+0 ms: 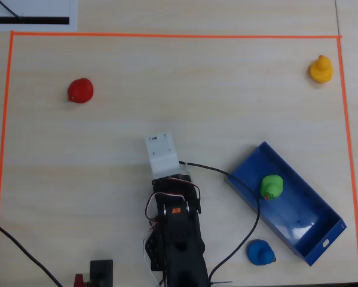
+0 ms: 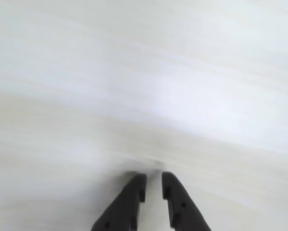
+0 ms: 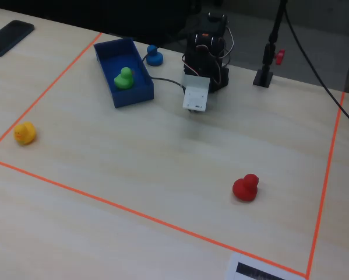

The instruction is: Grasp green duck and put it into box.

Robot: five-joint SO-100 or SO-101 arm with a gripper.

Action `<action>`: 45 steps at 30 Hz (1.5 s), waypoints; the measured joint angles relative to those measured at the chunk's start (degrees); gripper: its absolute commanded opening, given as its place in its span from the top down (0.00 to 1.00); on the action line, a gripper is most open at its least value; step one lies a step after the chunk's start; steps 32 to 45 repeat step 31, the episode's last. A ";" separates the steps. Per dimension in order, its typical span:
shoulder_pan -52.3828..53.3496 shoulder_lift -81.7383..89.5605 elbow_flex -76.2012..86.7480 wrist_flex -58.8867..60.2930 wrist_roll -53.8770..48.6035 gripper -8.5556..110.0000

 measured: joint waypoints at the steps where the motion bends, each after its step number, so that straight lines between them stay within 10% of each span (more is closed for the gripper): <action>1: 0.09 0.00 0.00 0.00 0.00 0.93; 45: 0.00 0.00 0.00 0.53 2.55 0.86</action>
